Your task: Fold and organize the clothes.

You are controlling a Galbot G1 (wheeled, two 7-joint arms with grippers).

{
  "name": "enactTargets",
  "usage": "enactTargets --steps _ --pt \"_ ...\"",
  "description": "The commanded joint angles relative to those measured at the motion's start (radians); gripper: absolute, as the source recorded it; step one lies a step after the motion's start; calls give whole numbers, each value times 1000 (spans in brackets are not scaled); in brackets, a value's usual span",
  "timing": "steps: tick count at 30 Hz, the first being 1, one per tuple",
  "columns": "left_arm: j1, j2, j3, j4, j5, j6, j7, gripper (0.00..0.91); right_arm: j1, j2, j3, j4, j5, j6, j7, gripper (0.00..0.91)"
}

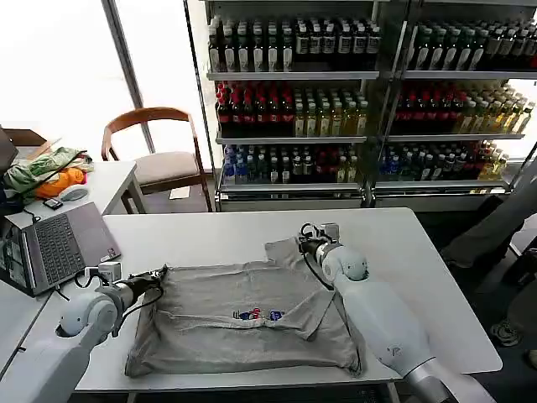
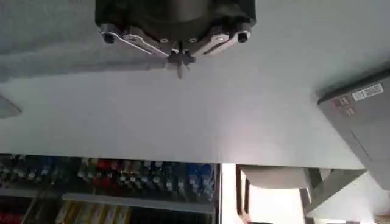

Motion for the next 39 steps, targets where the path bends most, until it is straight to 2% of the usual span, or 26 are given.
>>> enactTargets --steps 1,18,39 --pt "4 7 -10 -29 -4 -27 -3 0 -11 -9 6 64 9 0 4 0" --pt "125 60 -109 -194 -35 -51 -40 0 -215 -124 95 399 99 0 77 0" --pt "394 101 -293 -399 -51 -50 -45 0 -553 -291 249 725 107 2 97 0"
